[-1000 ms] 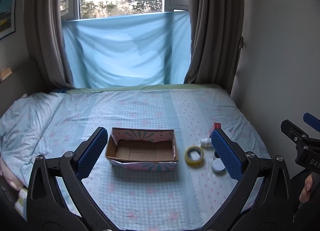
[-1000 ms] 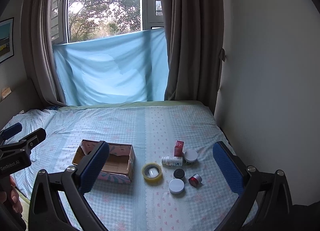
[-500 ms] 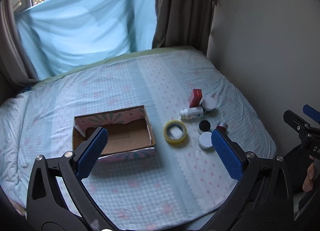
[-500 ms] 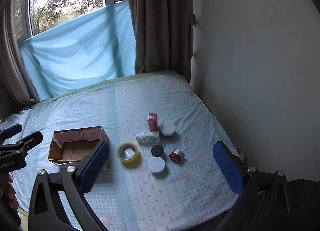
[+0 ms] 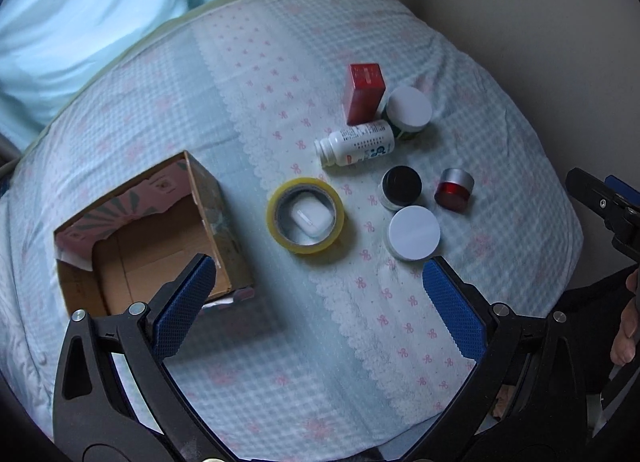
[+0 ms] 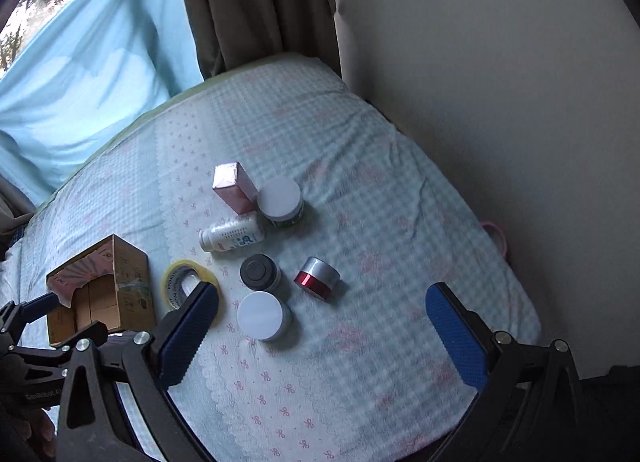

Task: Organize rigid objects
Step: 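Lower the left tool to the yellow tape roll while the right tool grasps the silver-red jar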

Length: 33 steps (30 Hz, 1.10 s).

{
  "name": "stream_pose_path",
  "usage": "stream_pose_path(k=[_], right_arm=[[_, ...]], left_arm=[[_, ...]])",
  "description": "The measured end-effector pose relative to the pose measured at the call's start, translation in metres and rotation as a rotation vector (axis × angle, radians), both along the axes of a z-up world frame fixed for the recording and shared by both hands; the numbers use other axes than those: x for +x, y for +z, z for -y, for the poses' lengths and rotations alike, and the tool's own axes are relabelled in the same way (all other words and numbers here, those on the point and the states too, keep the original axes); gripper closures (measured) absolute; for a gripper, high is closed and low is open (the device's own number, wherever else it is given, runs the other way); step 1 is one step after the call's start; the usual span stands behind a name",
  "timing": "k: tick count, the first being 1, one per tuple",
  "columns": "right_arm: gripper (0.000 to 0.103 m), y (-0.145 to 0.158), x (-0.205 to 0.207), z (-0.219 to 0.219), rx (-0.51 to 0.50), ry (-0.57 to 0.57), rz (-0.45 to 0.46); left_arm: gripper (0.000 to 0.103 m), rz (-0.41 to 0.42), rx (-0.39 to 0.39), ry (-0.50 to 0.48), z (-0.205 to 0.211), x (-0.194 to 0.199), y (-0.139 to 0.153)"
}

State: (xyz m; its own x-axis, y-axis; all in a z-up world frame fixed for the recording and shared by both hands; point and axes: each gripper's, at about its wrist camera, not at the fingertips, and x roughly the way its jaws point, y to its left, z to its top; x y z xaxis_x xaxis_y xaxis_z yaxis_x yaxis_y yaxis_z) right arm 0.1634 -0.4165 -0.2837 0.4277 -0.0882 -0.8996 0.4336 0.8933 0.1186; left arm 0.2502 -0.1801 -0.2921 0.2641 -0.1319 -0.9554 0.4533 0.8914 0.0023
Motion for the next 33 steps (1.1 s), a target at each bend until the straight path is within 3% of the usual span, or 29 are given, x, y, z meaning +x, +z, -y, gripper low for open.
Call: stream_pose_path(k=[6,10,15,19,24,30,33], right_arm=[[0.000,-0.073,0.021,0.010,0.109,-0.051,-0.107],[0.000,-0.108,0.029,0.010,0.120,-0.062,-0.131],[0.000,-0.144,0.039,0.014,0.138,-0.064,-0.124],[0.000,-0.168,0.046,0.018,0.156,-0.102,-0.126],[0.001,-0.190,0.055,0.019,0.204,-0.168,-0.143],[0.015,-0.202,0.072,0.014,0.240,-0.212,-0.148],[0.018,-0.206,0.084,0.011,0.246,-0.242,-0.153]], left_arm=[[0.000,-0.077,0.047,0.073,0.023,0.018,-0.074],[0.000,-0.034,0.052,0.189,0.025,0.005,-0.110],[0.000,0.087,0.084,0.286,0.029,-0.007,-0.152],[0.000,0.106,0.071,0.341,0.026,0.001,-0.178],[0.000,0.122,0.090,0.393,0.022,0.017,-0.202],[0.000,0.133,0.095,0.473,0.014,0.042,-0.209],[0.000,0.145,0.105,0.481,0.015,0.051,-0.210]])
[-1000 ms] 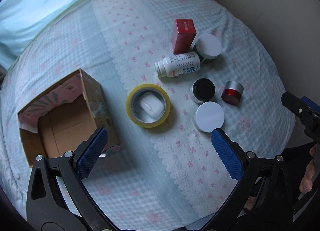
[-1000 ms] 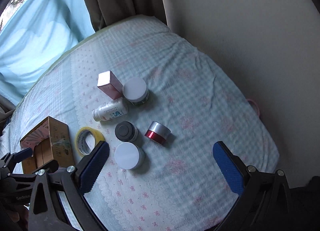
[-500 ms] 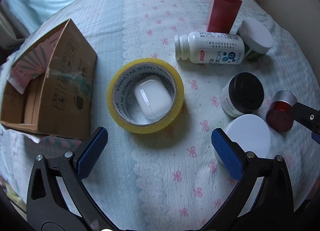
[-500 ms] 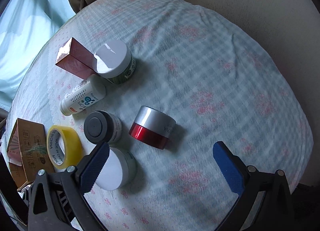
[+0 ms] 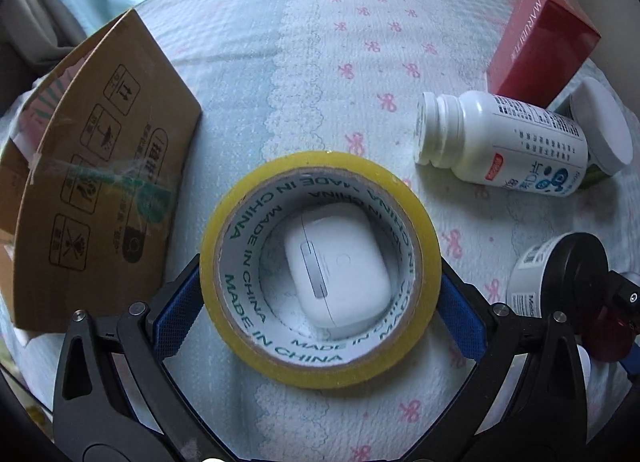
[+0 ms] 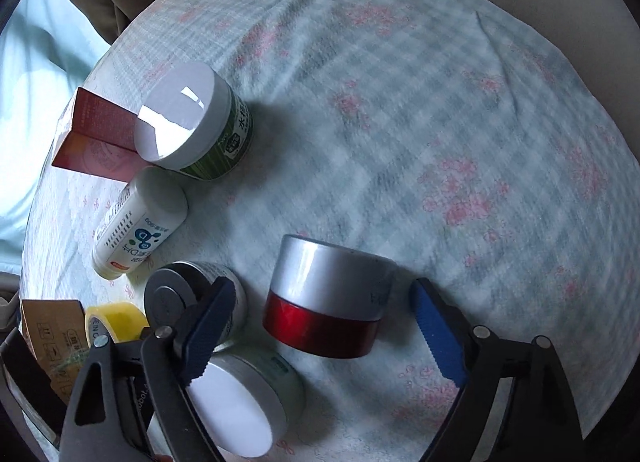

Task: Organize rigid objects
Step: 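Lower the left tool to the yellow tape roll while the right tool grasps the silver-red jar, then lift the yellow tape roll with the left tool while the right tool carries the silver-red jar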

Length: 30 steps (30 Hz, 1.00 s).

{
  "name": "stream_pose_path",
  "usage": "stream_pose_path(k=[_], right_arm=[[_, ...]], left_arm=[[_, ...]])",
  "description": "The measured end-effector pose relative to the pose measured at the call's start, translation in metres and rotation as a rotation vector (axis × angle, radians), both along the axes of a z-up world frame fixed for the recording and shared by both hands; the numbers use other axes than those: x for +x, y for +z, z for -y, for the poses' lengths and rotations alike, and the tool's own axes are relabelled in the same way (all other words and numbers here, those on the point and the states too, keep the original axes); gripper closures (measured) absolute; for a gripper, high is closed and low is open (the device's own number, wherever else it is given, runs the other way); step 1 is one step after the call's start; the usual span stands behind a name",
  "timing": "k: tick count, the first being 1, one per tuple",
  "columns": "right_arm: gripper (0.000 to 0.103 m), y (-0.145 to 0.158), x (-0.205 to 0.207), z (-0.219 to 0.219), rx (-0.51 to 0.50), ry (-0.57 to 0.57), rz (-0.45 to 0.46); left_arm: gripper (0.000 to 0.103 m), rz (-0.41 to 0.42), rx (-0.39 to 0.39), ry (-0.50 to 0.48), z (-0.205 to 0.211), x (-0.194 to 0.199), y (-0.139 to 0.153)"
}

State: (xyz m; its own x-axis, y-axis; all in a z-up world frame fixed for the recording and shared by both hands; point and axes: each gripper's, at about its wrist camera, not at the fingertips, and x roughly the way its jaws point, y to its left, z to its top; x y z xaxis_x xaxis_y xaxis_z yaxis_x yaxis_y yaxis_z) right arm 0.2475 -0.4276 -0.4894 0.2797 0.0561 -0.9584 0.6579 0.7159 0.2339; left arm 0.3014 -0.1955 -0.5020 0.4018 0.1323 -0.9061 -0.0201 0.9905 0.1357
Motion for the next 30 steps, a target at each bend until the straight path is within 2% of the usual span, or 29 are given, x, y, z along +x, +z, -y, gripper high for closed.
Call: stream_pose_path(k=[1,5,6,8,12,16,20,25,30], right_arm=[[0.018,-0.001,0.003,0.000,-0.002,-0.011,-0.006],[0.033,-0.004,0.009,-0.002,-0.009,-0.049,-0.028],[0.042,-0.004,0.009,0.001,-0.014,-0.057,-0.033],[0.051,-0.004,0.009,0.002,-0.019,-0.072,-0.037],[0.051,-0.004,0.006,0.003,-0.022,-0.062,-0.039],[0.051,-0.006,0.021,0.000,-0.023,-0.063,-0.034],[0.052,-0.003,0.001,0.003,-0.023,-0.052,-0.020],[0.052,0.020,-0.006,0.005,-0.023,-0.042,0.004],[0.052,0.064,-0.013,0.012,-0.039,-0.003,0.054]], left_arm=[[0.000,-0.003,0.004,-0.002,0.001,0.003,-0.001],[0.001,0.002,0.001,-0.015,-0.001,0.002,0.000],[0.001,0.004,-0.004,-0.019,-0.001,0.002,0.000],[0.001,0.006,-0.015,-0.023,-0.002,0.000,0.001],[0.002,0.008,-0.023,-0.033,-0.004,0.001,0.001],[0.002,0.007,-0.023,-0.046,-0.006,0.003,0.002],[0.002,0.022,-0.022,-0.065,-0.005,0.002,0.010],[0.002,0.056,-0.033,-0.087,-0.002,-0.001,0.038],[0.002,0.106,-0.055,-0.111,-0.001,-0.007,0.088]])
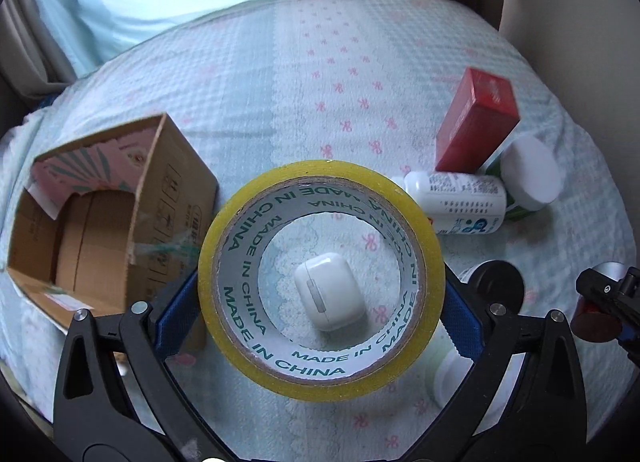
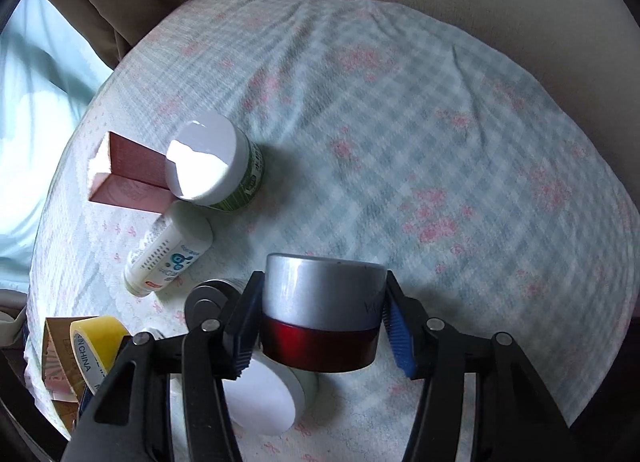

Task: Organize rigid objects
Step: 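Lift the yellow tape roll with the left tool while the right tool carries the silver-red jar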

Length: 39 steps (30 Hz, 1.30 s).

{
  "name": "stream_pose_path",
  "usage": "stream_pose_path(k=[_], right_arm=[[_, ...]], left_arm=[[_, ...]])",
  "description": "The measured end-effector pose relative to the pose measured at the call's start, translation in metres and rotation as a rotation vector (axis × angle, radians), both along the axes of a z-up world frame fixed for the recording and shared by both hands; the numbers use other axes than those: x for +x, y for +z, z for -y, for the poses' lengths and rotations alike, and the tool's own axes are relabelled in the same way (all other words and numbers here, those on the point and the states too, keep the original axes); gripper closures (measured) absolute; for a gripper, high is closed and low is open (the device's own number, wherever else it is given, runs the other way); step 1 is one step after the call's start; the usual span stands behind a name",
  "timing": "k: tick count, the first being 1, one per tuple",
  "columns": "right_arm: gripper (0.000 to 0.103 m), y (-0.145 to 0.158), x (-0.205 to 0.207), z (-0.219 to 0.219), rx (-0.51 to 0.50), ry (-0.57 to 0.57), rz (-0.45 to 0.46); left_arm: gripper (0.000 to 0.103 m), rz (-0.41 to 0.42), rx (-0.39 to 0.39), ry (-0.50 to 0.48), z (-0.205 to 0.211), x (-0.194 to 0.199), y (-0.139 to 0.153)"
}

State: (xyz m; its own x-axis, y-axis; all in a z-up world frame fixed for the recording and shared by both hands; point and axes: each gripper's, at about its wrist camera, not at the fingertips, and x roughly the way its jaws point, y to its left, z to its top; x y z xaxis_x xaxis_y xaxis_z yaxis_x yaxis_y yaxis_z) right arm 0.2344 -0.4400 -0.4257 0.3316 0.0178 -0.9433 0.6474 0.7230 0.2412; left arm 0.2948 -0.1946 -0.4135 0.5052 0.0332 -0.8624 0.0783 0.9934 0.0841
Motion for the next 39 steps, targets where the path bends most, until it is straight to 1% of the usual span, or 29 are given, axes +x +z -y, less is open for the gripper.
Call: stream_pose_path(k=[6,10,13,15,18,22,26,30,34,37,39], right_arm=[[0.052,0.067,-0.006,-0.001,-0.077,0.117,0.048],[0.052,0.112,-0.011,-0.012,-0.112,0.192,0.088],[0.052,0.145,-0.010,-0.030,-0.123,0.249,0.114],[0.052,0.168,-0.010,-0.047,-0.135,0.291,0.131],[0.052,0.200,-0.012,-0.082,-0.154,0.363,0.164],[0.052,0.227,-0.014,-0.141,-0.164,0.458,0.182],[0.052,0.236,-0.014,-0.204,-0.142,0.535,0.187],[0.052,0.234,-0.006,-0.267,-0.082,0.578,0.185],[0.052,0.223,0.014,-0.328,-0.057,0.627,0.165],[0.052,0.201,0.035,-0.360,-0.036,0.661,0.131],[0.052,0.180,0.050,-0.378,-0.008,0.678,0.105]], left_arm=[[0.002,0.059,-0.014,-0.040,-0.010,-0.007,0.084],[0.002,0.097,-0.043,-0.034,-0.032,-0.015,0.136],[0.002,0.119,-0.053,-0.035,-0.055,-0.022,0.170],[0.002,0.121,-0.070,-0.044,-0.075,-0.026,0.191],[0.002,0.137,-0.074,-0.056,-0.107,-0.034,0.221],[0.002,0.156,-0.065,-0.075,-0.160,-0.042,0.250],[0.002,0.130,-0.058,-0.086,-0.222,-0.040,0.260],[0.002,0.074,-0.045,-0.093,-0.281,-0.031,0.248],[0.002,0.010,-0.033,-0.118,-0.329,-0.015,0.221],[0.002,-0.042,-0.036,-0.138,-0.351,0.003,0.191],[0.002,-0.072,-0.035,-0.141,-0.363,0.016,0.170]])
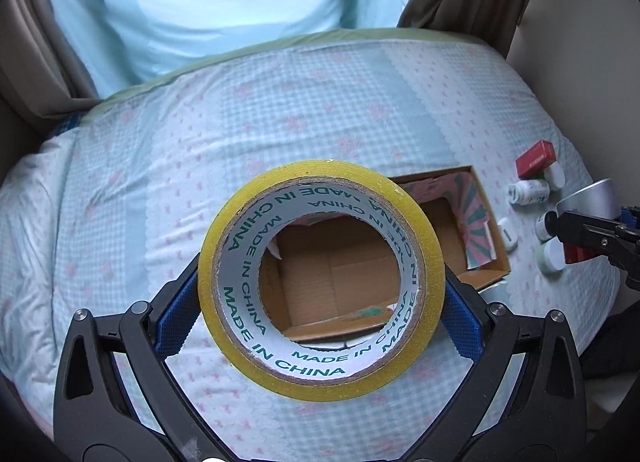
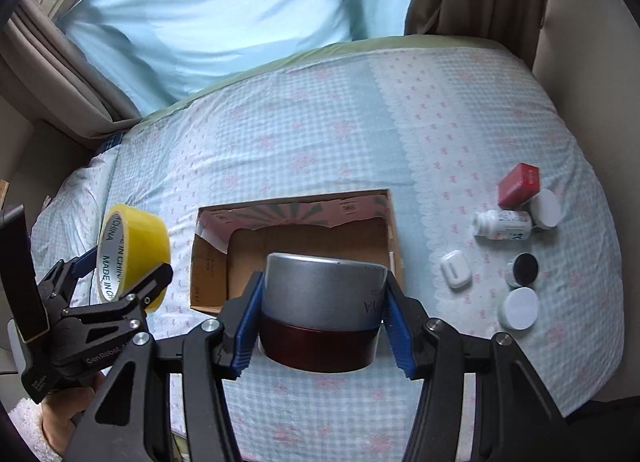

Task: Organize rigid objects
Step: 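Lift the yellow tape roll with the left tool while the right tool carries the silver-red jar, then lower the tape roll and silver-red jar into the cardboard box and open both tools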

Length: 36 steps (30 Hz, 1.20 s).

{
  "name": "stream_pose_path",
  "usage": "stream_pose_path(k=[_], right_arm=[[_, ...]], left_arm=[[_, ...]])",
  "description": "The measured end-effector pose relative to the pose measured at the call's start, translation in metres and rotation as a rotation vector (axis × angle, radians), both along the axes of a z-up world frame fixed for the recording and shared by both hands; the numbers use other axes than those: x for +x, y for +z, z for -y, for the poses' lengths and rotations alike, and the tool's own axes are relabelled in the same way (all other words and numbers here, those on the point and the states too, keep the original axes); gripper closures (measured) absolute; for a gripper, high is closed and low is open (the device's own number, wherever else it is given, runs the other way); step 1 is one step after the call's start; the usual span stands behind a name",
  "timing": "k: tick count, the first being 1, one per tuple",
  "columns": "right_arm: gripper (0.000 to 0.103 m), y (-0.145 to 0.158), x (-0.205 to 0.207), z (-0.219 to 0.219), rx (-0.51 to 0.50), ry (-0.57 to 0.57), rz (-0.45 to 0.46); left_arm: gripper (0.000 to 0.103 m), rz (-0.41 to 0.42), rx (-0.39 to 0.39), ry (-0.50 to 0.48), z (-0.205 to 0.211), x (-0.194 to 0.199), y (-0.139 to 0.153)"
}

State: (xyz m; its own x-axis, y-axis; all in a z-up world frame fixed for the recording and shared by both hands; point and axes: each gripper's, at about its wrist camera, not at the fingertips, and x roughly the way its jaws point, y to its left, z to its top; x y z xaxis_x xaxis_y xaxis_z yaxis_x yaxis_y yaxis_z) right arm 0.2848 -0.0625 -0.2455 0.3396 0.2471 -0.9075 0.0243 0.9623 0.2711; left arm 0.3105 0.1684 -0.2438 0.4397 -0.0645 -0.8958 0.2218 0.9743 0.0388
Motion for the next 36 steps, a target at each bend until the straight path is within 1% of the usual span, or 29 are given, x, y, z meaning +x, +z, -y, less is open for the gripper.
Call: stream_pose_path(k=[2,5,7,10,11,15,17,20,22,25,28,31,32,33,34,35,36], right_arm=[[0.052,-0.022,0.015,-0.018,0.012,0.017,-0.035],[0.052,-0.060,0.038,-0.036,0.011,0.030,-0.093],[0.052,-0.085,0.050,-0.042,0.013,0.031,-0.131],[0.052,-0.120,0.064,-0.041,0.047,0.034,-0.179],[0.052,-0.132,0.067,-0.041,0.043,0.051,-0.187],[0.052,-0.170,0.072,-0.043,-0.056,0.184,-0.210],[0.052,-0.185,0.071,-0.041,-0.073,0.235,-0.230],[0.052,-0.197,0.064,-0.042,-0.110,0.302,-0.233],[0.052,-0.200,0.061,-0.045,-0.142,0.335,-0.225],[0.052,-0.204,0.058,-0.049,-0.175,0.371,-0.215],[0.052,-0.206,0.057,-0.053,-0.186,0.395,-0.209],[0.051,-0.205,0.057,-0.055,-0.189,0.389,-0.187],[0.050,-0.204,0.057,-0.055,-0.177,0.381,-0.186],[0.032,-0.203,0.058,-0.054,-0.163,0.366,-0.182],[0.012,-0.201,0.056,-0.051,-0.147,0.352,-0.175],[0.000,-0.200,0.055,-0.050,-0.138,0.345,-0.161],[0.000,-0.197,0.054,-0.049,-0.146,0.338,-0.155]], left_arm=[[0.002,-0.030,0.011,-0.005,-0.009,0.013,-0.023],[0.002,-0.073,0.025,-0.021,-0.011,0.029,-0.058],[0.002,-0.109,0.029,-0.033,-0.008,0.039,-0.082],[0.002,-0.163,0.026,-0.056,0.003,0.052,-0.112],[0.002,-0.179,0.028,-0.066,0.009,0.057,-0.120],[0.002,-0.208,0.063,-0.097,0.024,0.075,-0.150],[0.002,-0.219,0.071,-0.104,0.028,0.078,-0.161],[0.002,-0.240,0.084,-0.117,0.033,0.080,-0.177],[0.002,-0.264,0.077,-0.123,0.036,0.082,-0.186],[0.002,-0.285,0.080,-0.112,0.040,0.088,-0.192],[0.002,-0.294,0.089,-0.101,0.044,0.094,-0.193],[0.001,-0.327,0.100,-0.100,0.047,0.096,-0.198],[0.001,-0.340,0.097,-0.097,0.046,0.095,-0.199],[0.000,-0.337,0.098,-0.091,0.045,0.095,-0.197],[0.000,-0.317,0.100,-0.084,0.044,0.093,-0.192],[0.000,-0.294,0.099,-0.080,0.042,0.092,-0.186],[0.000,-0.276,0.096,-0.076,0.041,0.091,-0.180]])
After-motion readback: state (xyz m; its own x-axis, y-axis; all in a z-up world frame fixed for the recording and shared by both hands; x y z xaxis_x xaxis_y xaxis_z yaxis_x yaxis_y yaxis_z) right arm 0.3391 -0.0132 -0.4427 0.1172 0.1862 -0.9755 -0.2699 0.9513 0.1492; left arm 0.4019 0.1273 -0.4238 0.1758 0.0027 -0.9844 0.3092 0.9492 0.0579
